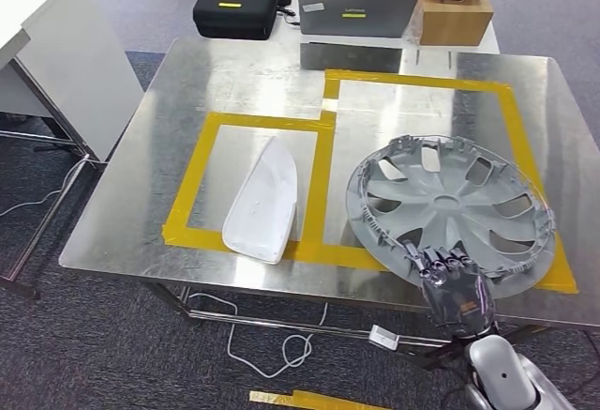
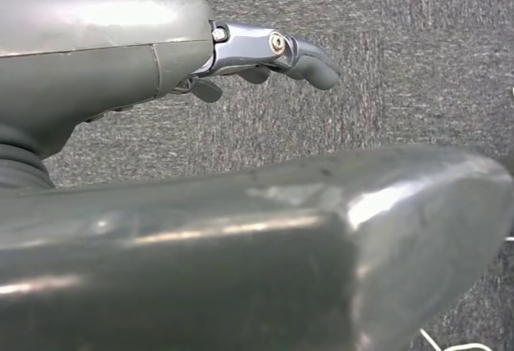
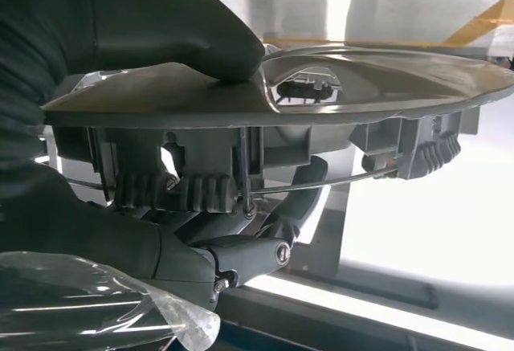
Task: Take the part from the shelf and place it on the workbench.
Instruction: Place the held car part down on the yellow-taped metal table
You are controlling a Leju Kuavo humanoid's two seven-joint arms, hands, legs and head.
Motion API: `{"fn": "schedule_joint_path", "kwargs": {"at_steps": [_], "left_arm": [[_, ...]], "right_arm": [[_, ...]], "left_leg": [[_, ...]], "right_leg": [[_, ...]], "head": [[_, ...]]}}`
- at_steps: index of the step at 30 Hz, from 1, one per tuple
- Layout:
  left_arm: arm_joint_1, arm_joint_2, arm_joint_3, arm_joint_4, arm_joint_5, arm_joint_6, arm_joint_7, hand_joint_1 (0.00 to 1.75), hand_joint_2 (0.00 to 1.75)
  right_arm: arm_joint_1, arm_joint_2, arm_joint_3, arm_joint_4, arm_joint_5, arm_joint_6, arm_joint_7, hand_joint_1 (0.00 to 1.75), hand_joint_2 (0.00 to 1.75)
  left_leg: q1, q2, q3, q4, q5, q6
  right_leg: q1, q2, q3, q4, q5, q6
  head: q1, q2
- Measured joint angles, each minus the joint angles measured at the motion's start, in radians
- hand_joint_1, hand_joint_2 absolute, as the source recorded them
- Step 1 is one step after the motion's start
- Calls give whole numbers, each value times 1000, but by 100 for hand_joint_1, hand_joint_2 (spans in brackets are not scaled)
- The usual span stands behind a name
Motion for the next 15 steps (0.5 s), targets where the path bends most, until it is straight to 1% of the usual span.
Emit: {"fn": "schedule_joint_path", "kwargs": {"at_steps": [8, 15], "left_arm": [[-21, -37, 73, 0, -41, -25, -15, 0, 0], [-26, -53, 100, 0, -44, -26, -16, 0, 0]], "right_arm": [[1, 0, 9, 8, 0, 8, 16, 175, 175], [2, 0, 15, 13, 0, 11, 17, 175, 175]], "left_leg": [[0, 0, 0, 0, 0, 0], [0, 0, 0, 0, 0, 0]], "right_leg": [[0, 0, 0, 0, 0, 0], [0, 0, 0, 0, 0, 0]], "head": [[0, 0], [0, 0]]}}
